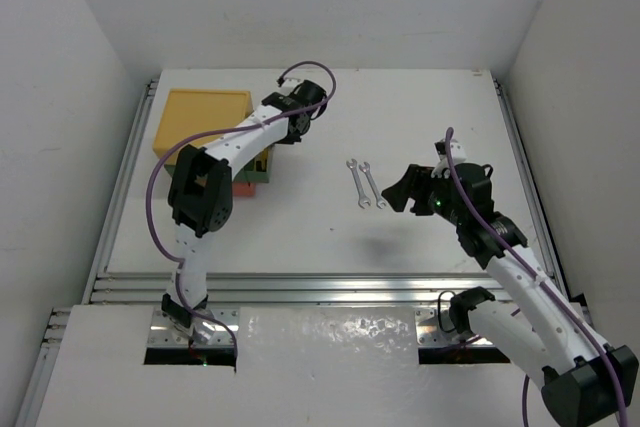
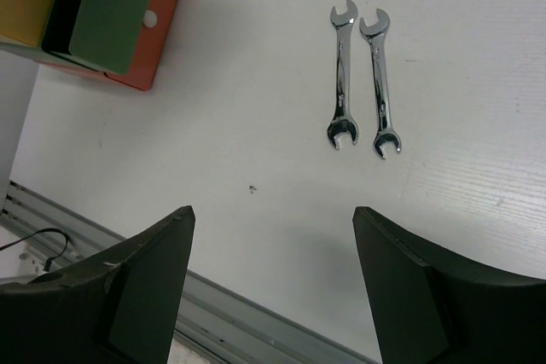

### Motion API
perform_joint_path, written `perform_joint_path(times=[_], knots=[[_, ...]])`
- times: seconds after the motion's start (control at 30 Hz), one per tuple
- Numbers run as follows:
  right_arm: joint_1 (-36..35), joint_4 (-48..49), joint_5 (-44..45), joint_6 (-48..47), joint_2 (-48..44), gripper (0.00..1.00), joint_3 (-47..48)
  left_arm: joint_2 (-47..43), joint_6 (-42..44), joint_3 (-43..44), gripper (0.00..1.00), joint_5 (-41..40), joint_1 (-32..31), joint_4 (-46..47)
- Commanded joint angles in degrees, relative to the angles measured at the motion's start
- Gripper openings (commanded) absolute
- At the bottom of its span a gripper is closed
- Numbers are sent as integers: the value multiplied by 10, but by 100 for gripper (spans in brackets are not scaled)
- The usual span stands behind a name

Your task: Sort the tools into containers

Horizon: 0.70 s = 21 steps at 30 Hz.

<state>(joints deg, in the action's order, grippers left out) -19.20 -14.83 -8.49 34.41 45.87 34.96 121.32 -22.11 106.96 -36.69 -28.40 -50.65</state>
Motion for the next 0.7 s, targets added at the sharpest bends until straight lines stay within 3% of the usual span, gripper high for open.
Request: perform_joint_path(times=[0.0, 0.67], knots=[[2, 40, -15, -7, 1, 76, -5, 13, 4, 27, 0, -29, 12, -18], [2, 58, -43, -2, 11, 77, -14, 41, 10, 56, 0, -73, 52, -46]])
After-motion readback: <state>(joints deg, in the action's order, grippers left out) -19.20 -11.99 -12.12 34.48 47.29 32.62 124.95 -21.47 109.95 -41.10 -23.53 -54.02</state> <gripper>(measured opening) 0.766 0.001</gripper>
